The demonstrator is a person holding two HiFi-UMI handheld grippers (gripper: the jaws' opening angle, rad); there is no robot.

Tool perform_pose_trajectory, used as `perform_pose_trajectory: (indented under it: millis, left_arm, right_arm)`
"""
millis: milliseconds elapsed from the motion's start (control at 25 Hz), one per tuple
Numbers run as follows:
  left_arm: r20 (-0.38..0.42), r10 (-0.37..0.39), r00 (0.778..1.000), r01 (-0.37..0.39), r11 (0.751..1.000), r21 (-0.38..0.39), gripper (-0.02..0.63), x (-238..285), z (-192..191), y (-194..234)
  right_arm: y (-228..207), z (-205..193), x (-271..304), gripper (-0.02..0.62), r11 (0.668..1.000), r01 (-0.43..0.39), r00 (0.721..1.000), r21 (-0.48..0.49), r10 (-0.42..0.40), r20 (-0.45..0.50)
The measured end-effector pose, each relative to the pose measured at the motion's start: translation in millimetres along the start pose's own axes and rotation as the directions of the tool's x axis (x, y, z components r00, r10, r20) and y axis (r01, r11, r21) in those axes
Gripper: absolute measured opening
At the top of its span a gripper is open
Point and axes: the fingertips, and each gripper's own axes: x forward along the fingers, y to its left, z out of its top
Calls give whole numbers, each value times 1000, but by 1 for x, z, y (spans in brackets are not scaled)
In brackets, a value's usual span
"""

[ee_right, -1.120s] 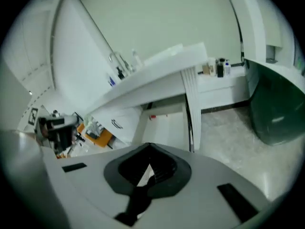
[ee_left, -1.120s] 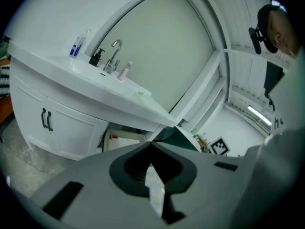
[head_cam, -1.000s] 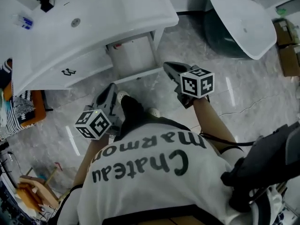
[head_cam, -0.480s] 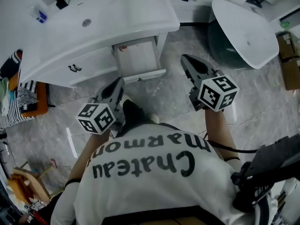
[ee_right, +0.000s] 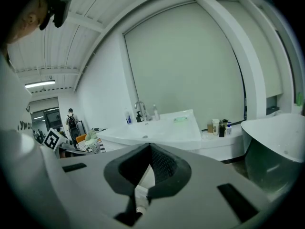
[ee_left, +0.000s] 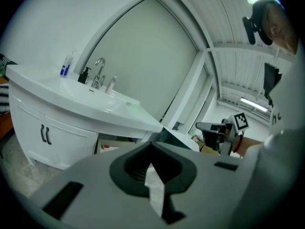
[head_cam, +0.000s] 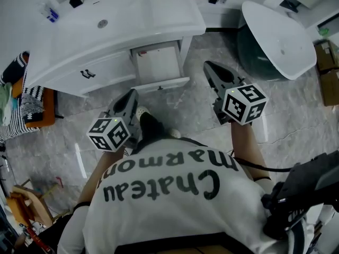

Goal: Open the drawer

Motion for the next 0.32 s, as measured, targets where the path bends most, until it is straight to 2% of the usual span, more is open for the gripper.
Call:
perform_pose_trajectory:
  millis: [320]
  left_arm:
    - [3, 6, 1000, -6, 1000, -13, -7, -6, -5, 4]
  right_arm:
    - [6, -7, 1, 11, 1000, 2, 1000, -5, -2, -16]
